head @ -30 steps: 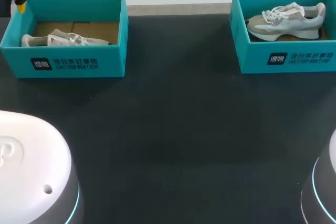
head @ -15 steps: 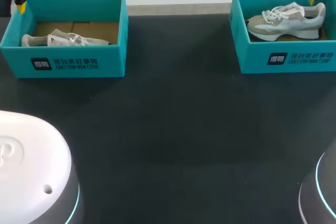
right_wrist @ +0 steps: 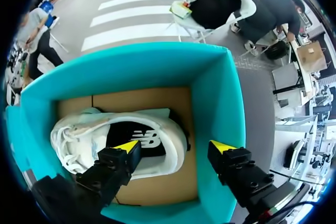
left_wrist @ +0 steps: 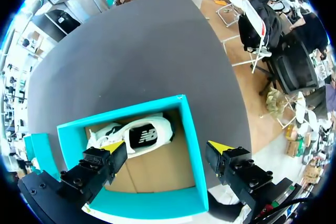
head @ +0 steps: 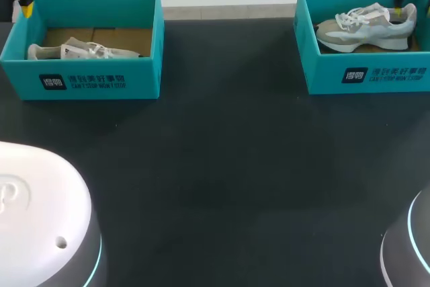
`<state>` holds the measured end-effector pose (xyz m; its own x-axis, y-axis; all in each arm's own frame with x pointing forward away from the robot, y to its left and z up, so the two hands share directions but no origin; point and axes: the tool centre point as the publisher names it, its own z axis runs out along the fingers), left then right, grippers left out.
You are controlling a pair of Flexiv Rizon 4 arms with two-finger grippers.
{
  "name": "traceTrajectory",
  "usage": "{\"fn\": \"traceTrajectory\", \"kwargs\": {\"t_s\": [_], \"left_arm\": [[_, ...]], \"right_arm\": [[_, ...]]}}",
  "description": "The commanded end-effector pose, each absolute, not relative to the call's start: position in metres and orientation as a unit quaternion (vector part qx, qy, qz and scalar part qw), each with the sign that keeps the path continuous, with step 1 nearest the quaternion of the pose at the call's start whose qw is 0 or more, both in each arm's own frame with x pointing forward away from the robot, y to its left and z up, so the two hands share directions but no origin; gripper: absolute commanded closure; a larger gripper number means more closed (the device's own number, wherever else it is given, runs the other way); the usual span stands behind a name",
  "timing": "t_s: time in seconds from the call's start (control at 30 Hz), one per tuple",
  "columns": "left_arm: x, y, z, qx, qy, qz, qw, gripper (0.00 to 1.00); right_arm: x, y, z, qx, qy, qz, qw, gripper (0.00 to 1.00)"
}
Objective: Take the shoe out of the shoebox, open the shoe tongue, remove and reinsert the insole, then place the shoe into the shoebox
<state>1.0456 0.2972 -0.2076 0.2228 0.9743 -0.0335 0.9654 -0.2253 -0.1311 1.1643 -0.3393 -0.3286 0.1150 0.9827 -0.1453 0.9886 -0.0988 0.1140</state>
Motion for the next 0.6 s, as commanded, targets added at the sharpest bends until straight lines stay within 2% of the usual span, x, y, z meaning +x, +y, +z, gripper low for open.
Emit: {"fn": "traceTrajectory", "kwargs": {"t_s": [0.03,0.47,0.5,0.57,0.6], "left_arm": [[1.046,0.298,-0.207,-0.781,-0.620,0.054,0.042,0.00],[1.046,0.298,-0.207,-0.781,-0.620,0.054,0.042,0.00],[1.046,0.298,-0.207,-0.781,-0.620,0.054,0.042,0.00],[1.046,0.298,-0.207,-0.781,-0.620,0.054,0.042,0.00],[1.046,0.298,-0.207,-0.781,-0.620,0.054,0.042,0.00]], "right_arm": [[1.172,-0.344,-0.334,0.745,0.662,-0.035,0.071,0.51],[1.164,-0.344,-0.345,0.736,0.671,-0.057,0.072,0.61],[1.164,-0.345,-0.346,0.735,0.671,-0.058,0.072,0.66],[1.164,-0.346,-0.347,0.734,0.672,-0.062,0.075,1.00],[1.164,-0.346,-0.347,0.734,0.672,-0.062,0.076,1.00]]}}
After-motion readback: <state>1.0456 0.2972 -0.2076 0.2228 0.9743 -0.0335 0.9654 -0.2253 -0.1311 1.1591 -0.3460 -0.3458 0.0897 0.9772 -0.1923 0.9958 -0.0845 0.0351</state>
